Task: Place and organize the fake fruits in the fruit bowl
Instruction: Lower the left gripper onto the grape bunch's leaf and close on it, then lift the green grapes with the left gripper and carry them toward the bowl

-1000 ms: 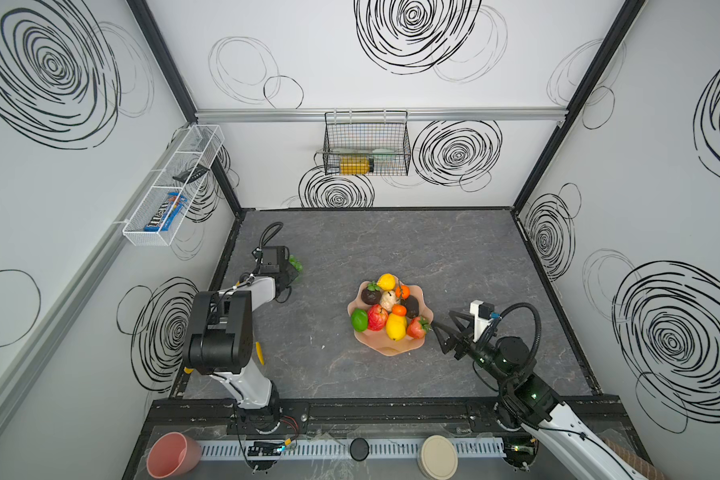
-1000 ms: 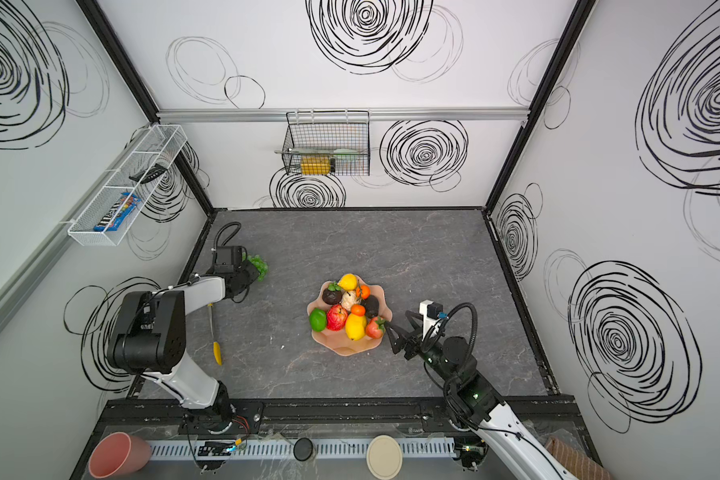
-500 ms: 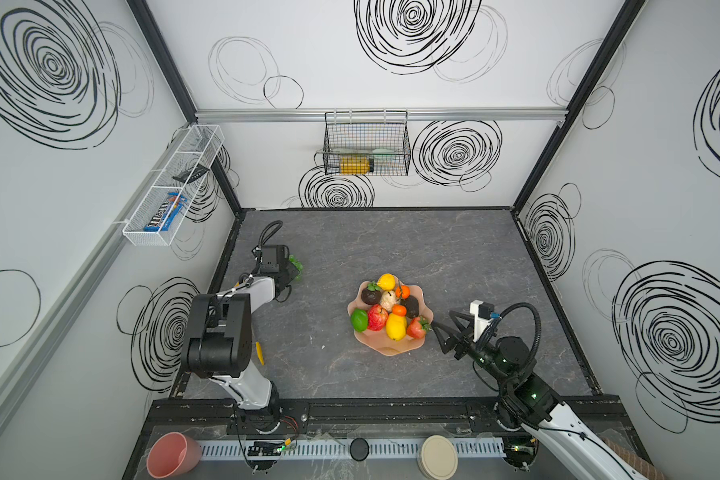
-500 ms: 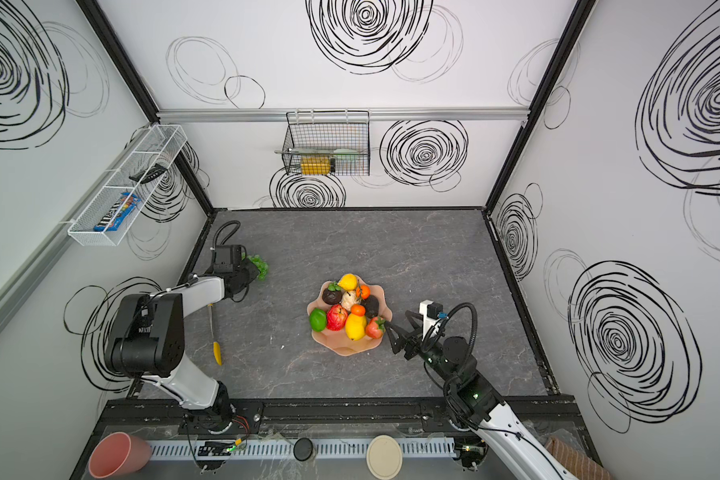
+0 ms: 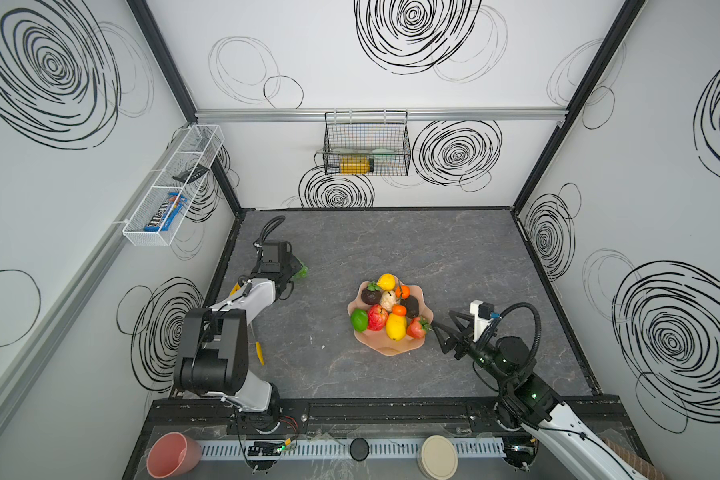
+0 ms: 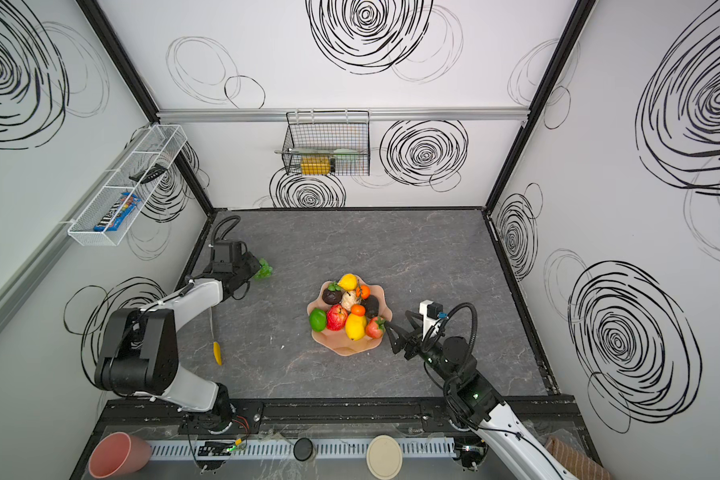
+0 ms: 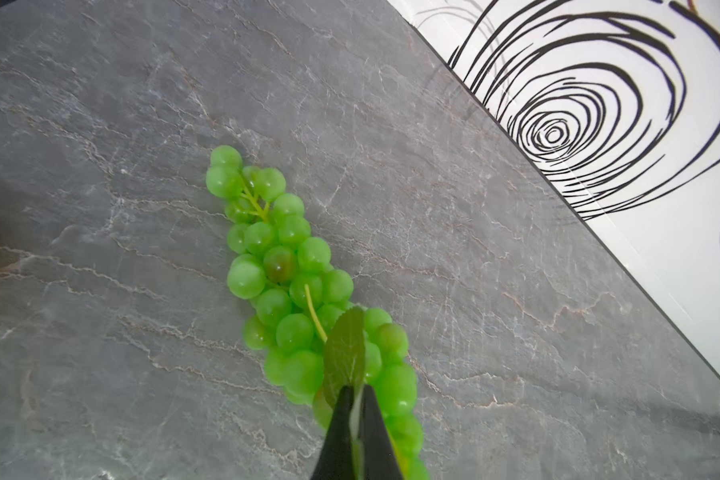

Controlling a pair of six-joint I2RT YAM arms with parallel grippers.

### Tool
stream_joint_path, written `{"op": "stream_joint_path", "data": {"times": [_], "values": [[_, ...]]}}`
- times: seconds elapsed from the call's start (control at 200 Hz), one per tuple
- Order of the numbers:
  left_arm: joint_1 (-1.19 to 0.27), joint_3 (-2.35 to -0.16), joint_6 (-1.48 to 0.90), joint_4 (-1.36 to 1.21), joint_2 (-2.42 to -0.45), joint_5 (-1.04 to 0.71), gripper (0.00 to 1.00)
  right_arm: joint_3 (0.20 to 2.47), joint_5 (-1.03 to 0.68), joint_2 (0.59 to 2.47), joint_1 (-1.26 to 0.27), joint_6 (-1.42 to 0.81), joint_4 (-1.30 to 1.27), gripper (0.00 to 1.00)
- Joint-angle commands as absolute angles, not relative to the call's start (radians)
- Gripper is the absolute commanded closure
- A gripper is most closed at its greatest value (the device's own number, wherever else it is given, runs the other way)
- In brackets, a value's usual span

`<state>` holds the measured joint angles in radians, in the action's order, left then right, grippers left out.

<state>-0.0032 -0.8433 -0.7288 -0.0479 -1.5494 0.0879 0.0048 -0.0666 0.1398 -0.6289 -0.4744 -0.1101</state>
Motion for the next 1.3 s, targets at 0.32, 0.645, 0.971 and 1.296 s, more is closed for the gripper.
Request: {"op": "stream_joint_path", "data": {"times": [0.32, 0.645, 0.971, 1.296], "values": [[-0.117, -0.729, -0.735, -0.002, -1.305, 0.095, 1.0, -0.01, -0.069, 0.148, -0.624, -0.477, -0.146, 0.1], [-0.235, -0.631, -0.706, 0.066, -1.126, 0.011, 1.0, -0.01, -0.072, 0.147, -0.624, -0.477, -0.146, 0.1], [-0.304, -0.612, -0.682, 0.169, -0.959, 0.029, 1.0, -0.008, -0.075, 0.146, -0.624, -0.477, -0.143, 0.1], [-0.394, -0.686, -0.711, 0.335, -0.802, 0.048, 1.0, -0.011, -0.072, 0.152, -0.624, -0.477, -0.15, 0.1]]}}
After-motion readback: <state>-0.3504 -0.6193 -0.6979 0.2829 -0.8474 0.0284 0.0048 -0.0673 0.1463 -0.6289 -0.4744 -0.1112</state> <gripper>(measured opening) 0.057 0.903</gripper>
